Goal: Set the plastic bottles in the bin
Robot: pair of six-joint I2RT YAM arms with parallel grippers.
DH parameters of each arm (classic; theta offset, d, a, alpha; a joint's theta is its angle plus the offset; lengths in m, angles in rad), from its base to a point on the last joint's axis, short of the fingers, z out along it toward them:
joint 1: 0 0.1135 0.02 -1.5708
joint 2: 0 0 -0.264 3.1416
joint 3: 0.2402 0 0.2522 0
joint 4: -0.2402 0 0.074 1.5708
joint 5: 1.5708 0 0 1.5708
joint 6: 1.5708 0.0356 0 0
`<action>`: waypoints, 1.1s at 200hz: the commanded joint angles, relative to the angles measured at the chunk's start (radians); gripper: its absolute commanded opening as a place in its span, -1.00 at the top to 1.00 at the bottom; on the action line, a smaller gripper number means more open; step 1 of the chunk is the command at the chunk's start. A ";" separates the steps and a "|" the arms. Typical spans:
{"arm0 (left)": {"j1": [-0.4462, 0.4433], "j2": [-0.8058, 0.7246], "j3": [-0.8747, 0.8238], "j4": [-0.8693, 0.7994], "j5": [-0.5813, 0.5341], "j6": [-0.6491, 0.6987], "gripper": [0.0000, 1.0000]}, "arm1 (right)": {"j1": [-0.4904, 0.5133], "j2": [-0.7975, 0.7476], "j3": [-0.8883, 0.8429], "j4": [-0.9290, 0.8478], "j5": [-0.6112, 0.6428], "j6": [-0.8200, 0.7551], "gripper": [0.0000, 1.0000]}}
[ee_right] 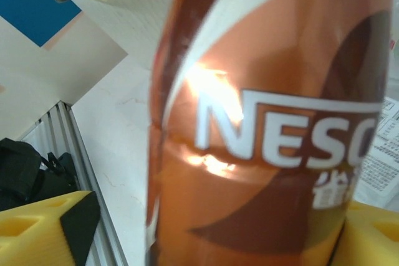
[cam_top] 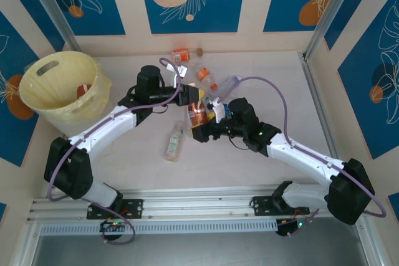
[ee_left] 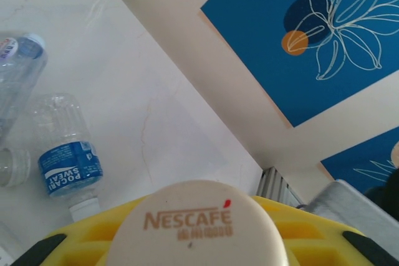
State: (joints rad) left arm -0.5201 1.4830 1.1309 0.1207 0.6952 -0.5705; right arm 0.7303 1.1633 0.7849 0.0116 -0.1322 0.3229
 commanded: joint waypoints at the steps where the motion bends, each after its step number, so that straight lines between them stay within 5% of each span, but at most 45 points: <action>1: 0.004 -0.002 0.024 -0.023 -0.054 0.015 1.00 | -0.012 -0.061 0.027 -0.034 0.026 -0.037 -0.94; 37: 0.014 -0.022 0.030 -0.042 -0.086 0.028 1.00 | -0.040 -0.160 0.014 -0.073 0.104 -0.055 -0.99; 106: 0.025 -0.124 0.072 -0.204 -0.287 0.184 1.00 | -0.071 -0.313 -0.113 -0.049 0.473 0.062 -0.99; 160: 0.027 -0.206 0.218 -0.444 -0.695 0.379 1.00 | -0.078 -0.307 -0.152 -0.012 0.523 0.113 -0.99; 220: 0.036 -0.357 0.274 -0.248 -1.022 0.662 1.00 | -0.086 -0.272 -0.157 0.056 0.570 0.117 -0.99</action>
State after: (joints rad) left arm -0.4988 1.1885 1.3663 -0.2546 -0.1287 -0.0723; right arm 0.6533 0.8772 0.6369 0.0067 0.3870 0.4225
